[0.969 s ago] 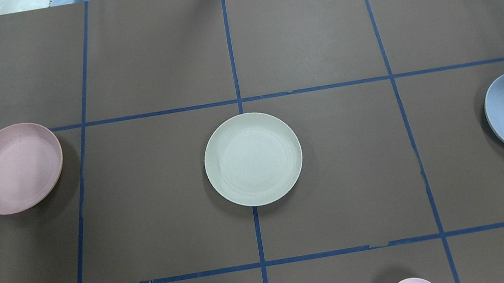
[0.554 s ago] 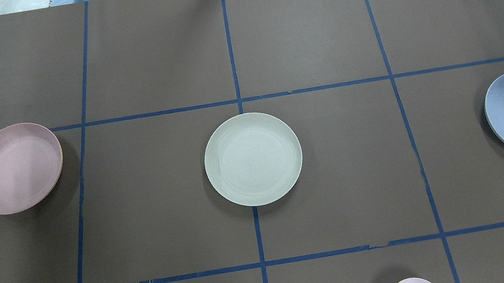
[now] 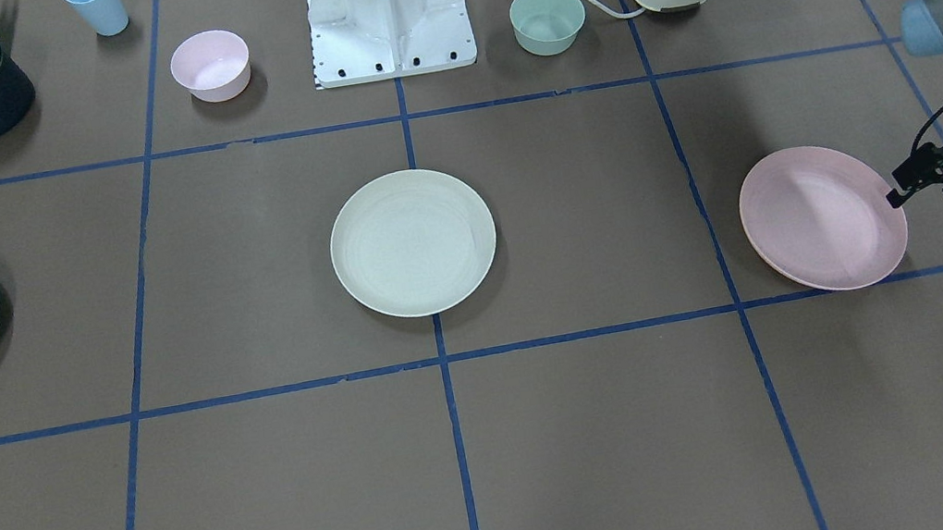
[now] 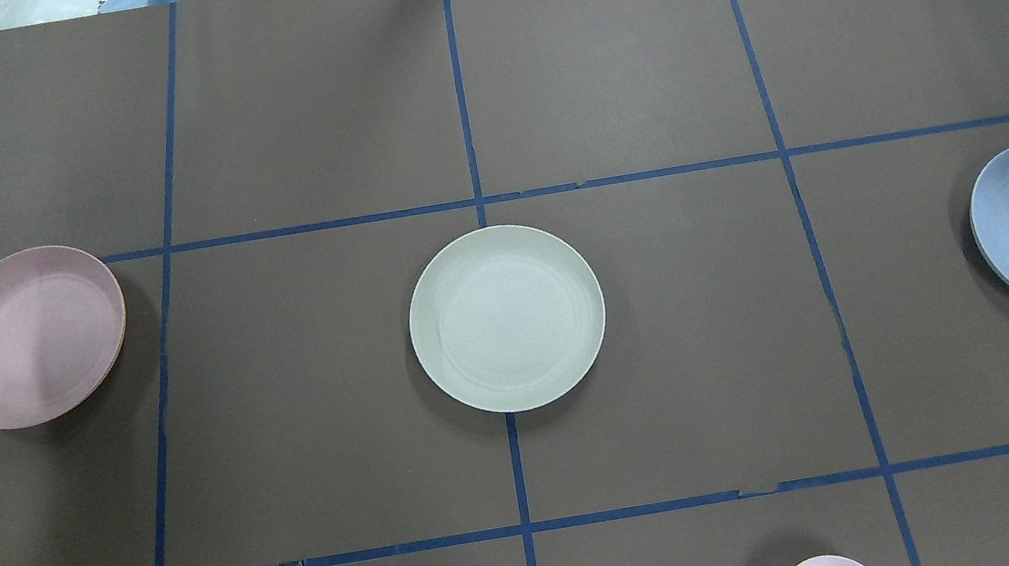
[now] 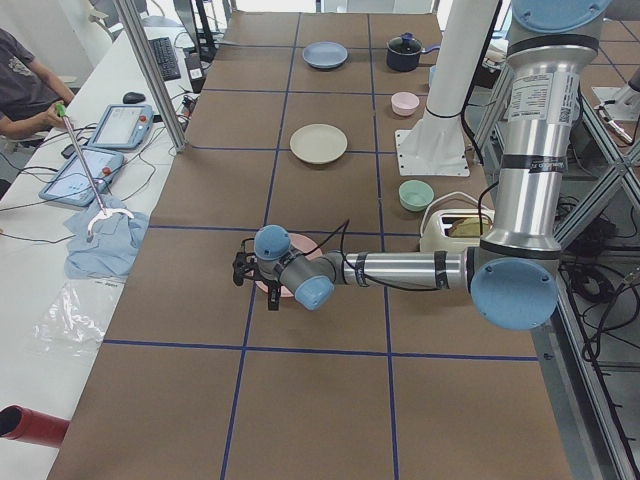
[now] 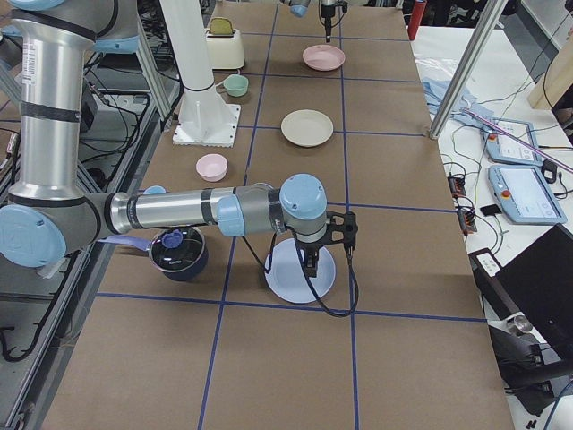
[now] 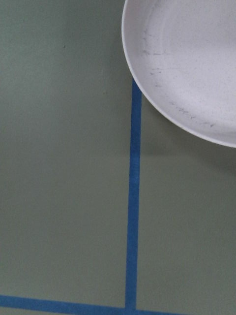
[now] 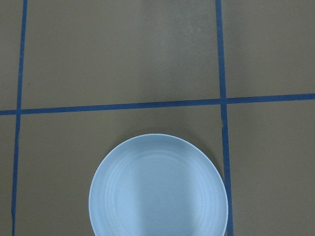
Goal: Stack three plates with pink and blue
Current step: 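Lower the left gripper to the rim of the pink plate and grasp it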
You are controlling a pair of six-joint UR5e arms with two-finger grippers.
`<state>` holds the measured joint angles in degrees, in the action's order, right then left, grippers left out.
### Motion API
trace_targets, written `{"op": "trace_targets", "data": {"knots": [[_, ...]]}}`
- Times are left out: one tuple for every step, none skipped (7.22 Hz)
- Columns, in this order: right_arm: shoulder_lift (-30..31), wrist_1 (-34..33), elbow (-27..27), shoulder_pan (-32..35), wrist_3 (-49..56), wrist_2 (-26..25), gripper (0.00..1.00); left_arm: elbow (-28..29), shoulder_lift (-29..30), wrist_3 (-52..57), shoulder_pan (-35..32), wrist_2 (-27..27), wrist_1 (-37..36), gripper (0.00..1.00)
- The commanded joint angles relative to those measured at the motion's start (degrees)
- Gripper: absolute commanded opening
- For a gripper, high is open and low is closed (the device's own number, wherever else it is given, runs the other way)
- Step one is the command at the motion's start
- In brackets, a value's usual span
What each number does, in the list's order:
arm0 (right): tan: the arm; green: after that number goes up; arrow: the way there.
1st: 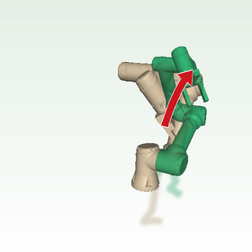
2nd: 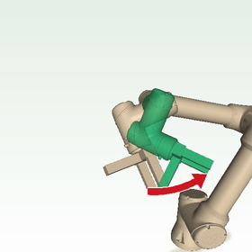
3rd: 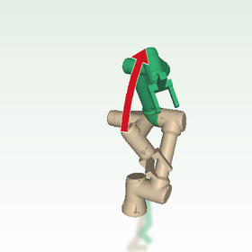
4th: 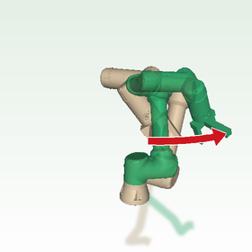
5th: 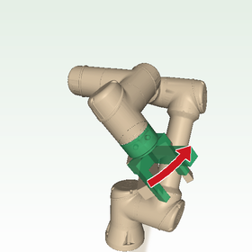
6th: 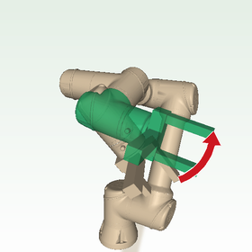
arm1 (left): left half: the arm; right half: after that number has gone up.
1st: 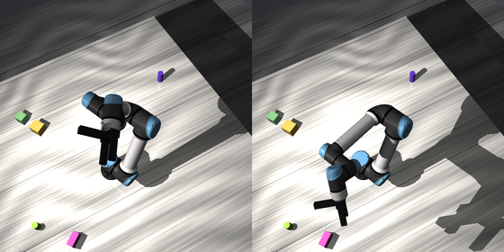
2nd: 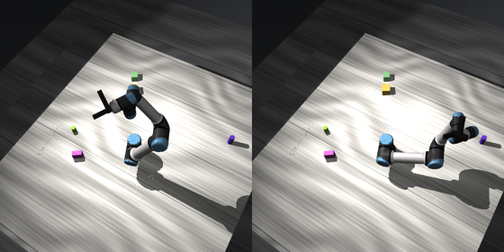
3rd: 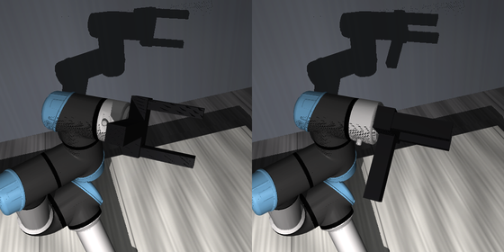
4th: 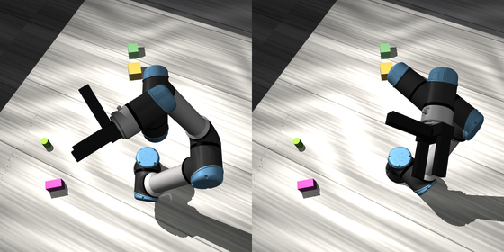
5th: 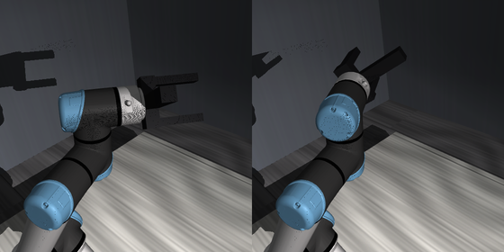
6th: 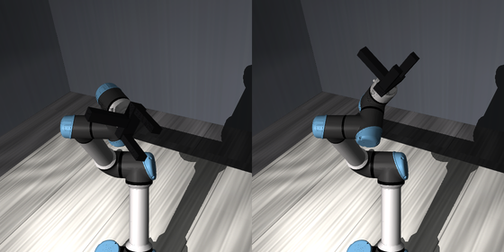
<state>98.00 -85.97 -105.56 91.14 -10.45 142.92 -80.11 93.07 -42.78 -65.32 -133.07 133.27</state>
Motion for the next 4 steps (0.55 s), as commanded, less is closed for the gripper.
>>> {"op": "trace_targets", "data": {"knots": [[0.0, -0.2, 0.0, 0.0, 0.0, 0.1, 1.0, 0.6, 0.0, 0.3, 1.6, 0.8, 0.2, 1.0], [0.0, -0.3, 0.0, 0.0, 0.0, 0.1, 1.0, 0.9, 0.0, 0.4, 2.7, 0.9, 0.1, 0.99], [0.0, -0.2, 0.0, 0.0, -0.1, 0.1, 1.0, 1.4, 0.0, 0.4, 3.5, 0.9, 0.1, 0.93], [-0.1, -0.2, 0.0, 0.0, -0.7, 0.2, 1.0, 1.5, 0.0, 0.4, 3.6, 0.9, 0.1, 0.78]]}}
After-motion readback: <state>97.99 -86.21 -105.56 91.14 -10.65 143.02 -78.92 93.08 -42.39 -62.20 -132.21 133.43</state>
